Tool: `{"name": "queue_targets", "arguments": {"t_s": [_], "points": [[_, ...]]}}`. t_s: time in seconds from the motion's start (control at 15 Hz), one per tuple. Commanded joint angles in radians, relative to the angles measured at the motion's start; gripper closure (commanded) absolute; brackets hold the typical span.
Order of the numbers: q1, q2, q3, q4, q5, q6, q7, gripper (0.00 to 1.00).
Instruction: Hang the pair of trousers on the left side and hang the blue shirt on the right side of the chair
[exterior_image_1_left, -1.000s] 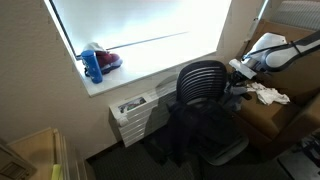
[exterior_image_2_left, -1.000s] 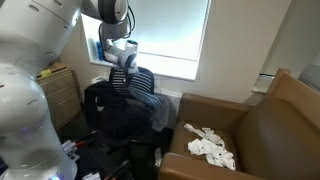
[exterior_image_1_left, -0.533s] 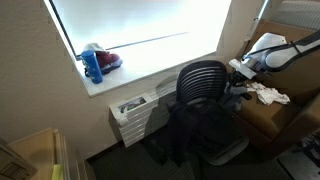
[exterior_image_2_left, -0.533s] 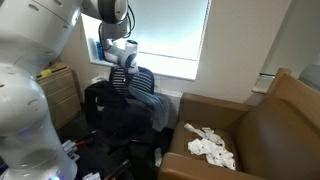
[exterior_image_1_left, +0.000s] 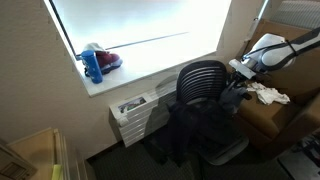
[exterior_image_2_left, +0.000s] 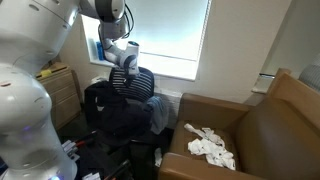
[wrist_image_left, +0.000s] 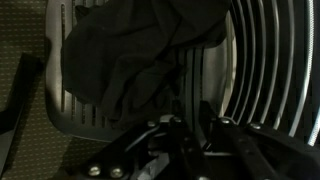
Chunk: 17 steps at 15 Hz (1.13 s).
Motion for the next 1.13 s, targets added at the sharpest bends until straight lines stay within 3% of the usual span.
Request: {"name": "queue_targets", "arguments": {"t_s": [0.0, 0.07, 0.13, 0.2, 0.27, 0.6, 1.07], "points": [[0.072, -0.026, -0.078, -0.001, 0.091, 0.005, -0.083, 0.90], [0.083, -0.025, -0.088, 0.003, 0.104, 0.007, -0.101, 0.95], [0.122, -0.032, -0.131, 0.002, 0.094, 0.018, -0.084, 0.55], [0.110, -0.009, -0.115, 0.017, 0.126, -0.001, -0.103, 0.86], [0.127, -0.010, -0.134, 0.020, 0.120, 0.001, -0.099, 0.86], [0.146, -0.020, -0.152, 0.021, 0.115, 0.002, -0.095, 0.55], [0.145, -0.020, -0.153, 0.021, 0.114, 0.002, -0.095, 0.55]]}}
